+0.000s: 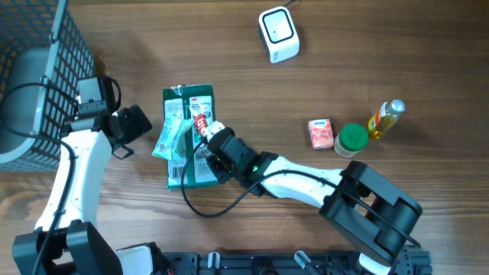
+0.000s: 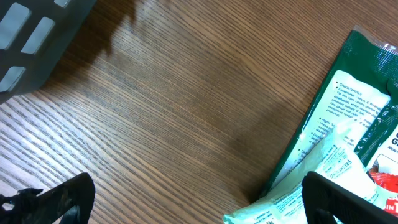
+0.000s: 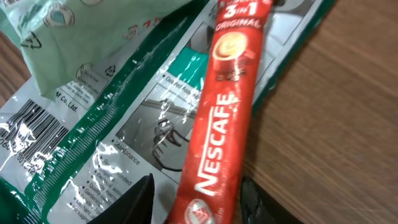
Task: Scan the item barcode
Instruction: 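Lift the red Nescafe stick and carry it right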
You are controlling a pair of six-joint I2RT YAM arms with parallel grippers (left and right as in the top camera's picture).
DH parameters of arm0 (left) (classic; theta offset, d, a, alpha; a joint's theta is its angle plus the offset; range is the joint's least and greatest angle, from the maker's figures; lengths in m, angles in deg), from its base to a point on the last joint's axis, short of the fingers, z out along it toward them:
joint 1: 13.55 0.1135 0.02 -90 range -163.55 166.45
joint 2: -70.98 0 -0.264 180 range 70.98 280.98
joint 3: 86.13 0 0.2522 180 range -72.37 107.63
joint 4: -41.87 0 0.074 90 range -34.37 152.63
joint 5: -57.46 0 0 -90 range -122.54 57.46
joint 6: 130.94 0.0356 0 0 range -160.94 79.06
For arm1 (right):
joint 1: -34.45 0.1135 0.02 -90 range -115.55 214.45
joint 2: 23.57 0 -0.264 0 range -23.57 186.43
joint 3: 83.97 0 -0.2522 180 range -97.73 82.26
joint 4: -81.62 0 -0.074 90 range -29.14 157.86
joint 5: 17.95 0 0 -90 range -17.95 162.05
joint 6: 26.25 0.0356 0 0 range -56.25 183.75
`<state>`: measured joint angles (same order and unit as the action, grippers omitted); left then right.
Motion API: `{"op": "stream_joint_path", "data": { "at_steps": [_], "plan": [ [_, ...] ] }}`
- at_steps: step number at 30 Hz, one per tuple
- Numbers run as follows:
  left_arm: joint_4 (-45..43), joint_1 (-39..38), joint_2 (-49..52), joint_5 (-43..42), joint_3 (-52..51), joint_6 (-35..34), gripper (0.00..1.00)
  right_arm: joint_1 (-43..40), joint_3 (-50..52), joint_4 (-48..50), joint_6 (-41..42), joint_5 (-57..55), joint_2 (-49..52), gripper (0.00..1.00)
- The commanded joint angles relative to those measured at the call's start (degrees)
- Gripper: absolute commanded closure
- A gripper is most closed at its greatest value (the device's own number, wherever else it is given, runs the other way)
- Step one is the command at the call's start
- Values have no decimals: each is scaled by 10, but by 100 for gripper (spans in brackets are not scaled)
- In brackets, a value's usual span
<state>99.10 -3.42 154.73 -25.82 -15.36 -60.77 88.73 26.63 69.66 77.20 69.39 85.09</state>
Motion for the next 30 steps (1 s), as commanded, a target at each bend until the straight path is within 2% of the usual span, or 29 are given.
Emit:
{"op": "stream_joint_path", "data": {
  "at_steps": [1,3,4,6,7,9,14,19,21,24,27,30],
  "plan": [
    [-1,3,-7,-1,7,1,0,-1,-3,3,9,41,16,55],
    [-1,3,-7,-1,7,1,0,-2,-3,3,9,40,16,57],
    [-1,3,-7,-1,7,1,0,-2,-3,3,9,40,15,63],
    [-1,3,-7,-1,7,1,0,-5,-3,3,0,38,11,83],
    [-1,3,-7,-1,7,1,0,-9,-3,3,0,38,4,90],
    [-1,3,-7,-1,7,1,0,-16,-3,3,0,38,-16,96],
    [-1,3,-7,-1,7,1,0,-29,-3,-19,-99,3,-65,96],
    [-1,3,-7,-1,7,1,0,-29,-3,-101,-230,-223,-67,96],
    [-1,3,-7,-1,7,1,0,-29,-3,-102,-276,-334,-67,96],
    [-1,3,-7,-1,7,1,0,-21,-3,-98,-347,-417,-67,96],
    [-1,3,-7,-1,7,1,0,-17,-3,-85,-375,-506,-67,96],
    [-1,3,-7,-1,7,1,0,-17,-2,-81,-358,-516,-67,96]
  ]
}}
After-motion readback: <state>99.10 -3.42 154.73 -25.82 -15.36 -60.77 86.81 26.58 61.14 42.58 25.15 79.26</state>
